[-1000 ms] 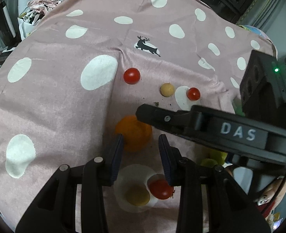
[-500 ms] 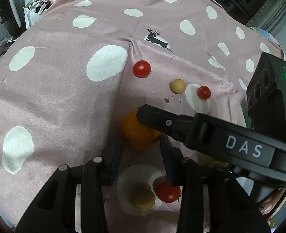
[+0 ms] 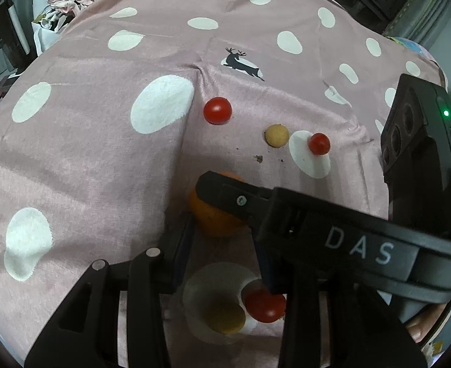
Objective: Organize fruits
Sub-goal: 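Close the right gripper on the second orange, then lift the orange with the right gripper and carry it toward the green bowl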
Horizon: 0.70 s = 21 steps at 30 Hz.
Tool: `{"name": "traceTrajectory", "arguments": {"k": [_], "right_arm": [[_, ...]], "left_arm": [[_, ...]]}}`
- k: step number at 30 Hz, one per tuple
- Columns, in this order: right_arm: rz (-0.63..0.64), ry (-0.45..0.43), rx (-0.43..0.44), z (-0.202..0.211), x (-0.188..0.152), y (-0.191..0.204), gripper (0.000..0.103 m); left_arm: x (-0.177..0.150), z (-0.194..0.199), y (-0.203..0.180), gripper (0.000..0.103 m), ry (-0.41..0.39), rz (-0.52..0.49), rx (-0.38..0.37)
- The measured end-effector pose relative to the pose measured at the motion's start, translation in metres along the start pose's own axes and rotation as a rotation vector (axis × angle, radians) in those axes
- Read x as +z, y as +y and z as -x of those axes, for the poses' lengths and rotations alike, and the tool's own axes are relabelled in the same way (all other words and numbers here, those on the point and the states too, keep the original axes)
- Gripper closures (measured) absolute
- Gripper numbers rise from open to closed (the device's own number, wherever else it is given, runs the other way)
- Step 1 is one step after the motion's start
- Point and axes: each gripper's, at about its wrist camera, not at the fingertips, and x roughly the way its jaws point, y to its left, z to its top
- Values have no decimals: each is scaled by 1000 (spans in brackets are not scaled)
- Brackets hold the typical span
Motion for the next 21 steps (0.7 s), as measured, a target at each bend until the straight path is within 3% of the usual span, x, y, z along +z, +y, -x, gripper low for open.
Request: {"name": "traceTrajectory", "arguments": {"k": [21], "right_arm": [[113, -252, -39, 72, -13, 25, 58]], "left_arm": [[-10, 54, -41, 66, -236, -128, -119]]}}
